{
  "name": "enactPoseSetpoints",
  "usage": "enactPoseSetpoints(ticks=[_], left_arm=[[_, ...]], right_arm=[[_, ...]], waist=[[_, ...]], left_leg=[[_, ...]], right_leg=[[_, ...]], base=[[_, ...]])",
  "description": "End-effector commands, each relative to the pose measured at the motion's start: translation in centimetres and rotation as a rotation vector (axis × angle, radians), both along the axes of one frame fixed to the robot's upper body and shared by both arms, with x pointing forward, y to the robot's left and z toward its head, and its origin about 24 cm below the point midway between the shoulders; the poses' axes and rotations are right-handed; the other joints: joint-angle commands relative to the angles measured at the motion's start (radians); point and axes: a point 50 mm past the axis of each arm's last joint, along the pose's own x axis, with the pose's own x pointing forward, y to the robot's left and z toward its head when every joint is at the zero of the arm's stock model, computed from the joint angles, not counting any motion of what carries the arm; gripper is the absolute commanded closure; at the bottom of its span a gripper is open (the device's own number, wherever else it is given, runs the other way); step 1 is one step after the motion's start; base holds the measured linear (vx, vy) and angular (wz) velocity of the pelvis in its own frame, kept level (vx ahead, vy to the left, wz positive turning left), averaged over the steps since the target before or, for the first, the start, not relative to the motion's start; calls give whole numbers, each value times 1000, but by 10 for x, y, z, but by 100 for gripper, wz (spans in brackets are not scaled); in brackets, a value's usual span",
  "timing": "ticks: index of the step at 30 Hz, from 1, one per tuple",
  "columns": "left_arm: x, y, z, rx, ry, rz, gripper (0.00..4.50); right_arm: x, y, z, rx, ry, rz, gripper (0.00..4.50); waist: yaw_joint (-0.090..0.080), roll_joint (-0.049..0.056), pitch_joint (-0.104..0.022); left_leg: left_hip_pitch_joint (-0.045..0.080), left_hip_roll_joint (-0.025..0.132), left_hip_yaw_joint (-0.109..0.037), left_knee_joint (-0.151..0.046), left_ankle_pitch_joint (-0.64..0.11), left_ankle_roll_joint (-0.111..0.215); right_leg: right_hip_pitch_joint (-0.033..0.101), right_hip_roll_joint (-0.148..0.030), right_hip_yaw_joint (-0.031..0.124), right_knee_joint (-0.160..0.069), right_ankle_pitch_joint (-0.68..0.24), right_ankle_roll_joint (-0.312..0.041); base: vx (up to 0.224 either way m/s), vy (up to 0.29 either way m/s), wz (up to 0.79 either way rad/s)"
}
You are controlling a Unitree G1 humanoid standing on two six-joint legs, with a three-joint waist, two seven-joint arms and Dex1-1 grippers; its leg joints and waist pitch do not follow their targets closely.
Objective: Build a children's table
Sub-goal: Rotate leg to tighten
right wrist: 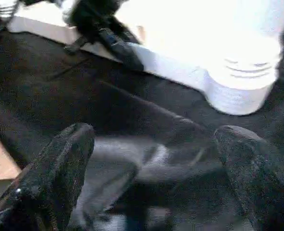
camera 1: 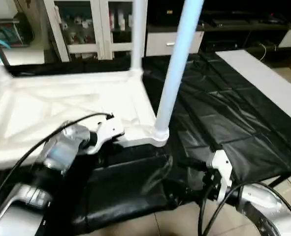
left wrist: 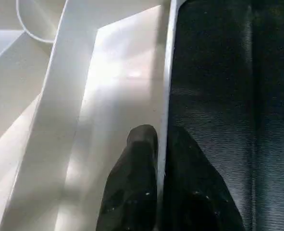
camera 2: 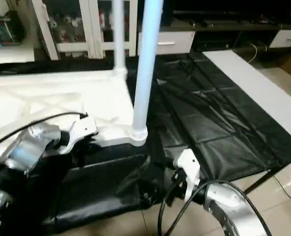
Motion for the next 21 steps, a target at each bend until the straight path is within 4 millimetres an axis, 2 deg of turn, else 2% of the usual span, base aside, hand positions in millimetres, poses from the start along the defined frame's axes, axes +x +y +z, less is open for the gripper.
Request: enactPoseSetpoints(ticks=[1, 3, 4, 5, 6, 8, 9, 10, 11, 12, 15, 16, 17, 19, 21], left_arm=[[-11, -5, -16, -55, -13, 41, 430], [-14, -11, -13, -101, -16, 16, 430], [-20, -16, -10, -113, 0, 1, 430], [-23, -15, -9, -83, 4, 10, 430], [-24, -15, -9, -76, 6, 16, 430], [-25, -17, -7, -95, 13, 42, 430], [-25, -17, -7, -95, 13, 42, 430], [-26, -20, -4, -124, 19, 54, 430], [-28, -23, -1, -155, 34, 59, 430], [-28, -26, 3, -184, 38, 82, 383], [-30, -35, 12, -234, 25, 76, 372], [-31, -38, 13, -247, 29, 70, 352], [-31, -39, 14, -252, 31, 67, 335], [-31, -42, 16, -260, 16, 41, 325], [-30, -45, 19, -269, -35, 0, 306]], right_arm=[[16, -10, 8, -6, -66, -101, 16], [22, -11, 10, -4, -80, -130, 16], [27, -12, 14, 0, -95, -150, 16], [30, -13, 16, 3, -105, -150, 16], [31, -13, 17, 3, -111, -148, 16], [32, -14, 18, 7, -113, -146, 16], [32, -14, 18, 7, -113, -146, 16], [32, -15, 18, 3, -113, -142, 16], [32, -17, 18, -1, -113, -139, 16], [31, -18, 17, -1, -110, -136, 16], [31, -23, 16, -11, -105, -134, 16], [30, -24, 16, -14, -104, -133, 16], [30, -24, 16, -15, -104, -132, 16], [29, -25, 16, -16, -102, -128, 16], [29, -28, 17, -16, -101, -128, 16]], waist=[[8, -14, -32], [9, -13, -35], [12, -9, -37], [14, -9, -40], [15, -7, -41], [22, -7, -48], [22, -7, -48], [25, -7, -52], [28, -4, -51], [28, -7, -51], [35, -3, -50], [40, 0, -51], [41, -4, -49], [43, -3, -49], [46, -4, -46]], left_leg=[[-15, 12, -6, -80, -409, 25], [-12, 11, -4, -77, -401, 27], [-9, 13, -2, -76, -388, 26], [-14, 16, -1, -78, -354, 30], [-13, 15, 1, -76, -341, 34], [-13, 14, 8, -68, -263, 52], [-13, 14, 8, -68, -263, 52], [-19, 11, 11, -63, -195, 72], [-19, 11, 12, -62, -180, 74], [-19, 11, 14, -60, -166, 83], [-16, 11, 17, -57, -165, 95], [-12, 12, 17, -56, -172, 92], [-13, 11, 17, -57, -176, 92], [-14, 11, 16, -59, -190, 88], [-11, 12, 15, -61, -234, 79]], right_leg=[[24, -20, 11, -86, -545, -121], [20, -17, 13, -86, -529, -120], [19, -17, 16, -80, -486, -131], [25, -15, 17, -73, -421, -146], [24, -12, 17, -71, -390, -155], [29, -9, 19, -57, -253, -191], [29, -9, 19, -57, -253, -191], [36, -9, 18, -48, -172, -211], [36, -8, 17, -45, -154, -219], [38, -8, 17, -44, -133, -231], [37, -8, 17, -47, -136, -244], [36, -8, 17, -46, -137, -247], [36, -5, 16, -47, -139, -244], [37, -5, 16, -49, -156, -237], [34, -6, 16, -57, -216, -215]], base=[[0, 0, 0], [0, 0, 0], [0, 0, 0], [0, 0, 0], [0, 0, 0], [0, 0, 0], [0, 0, 0], [0, 0, 0], [0, 0, 0], [0, 0, 0], [0, 0, 0], [0, 0, 0], [0, 0, 0], [0, 0, 0], [0, 0, 0]])
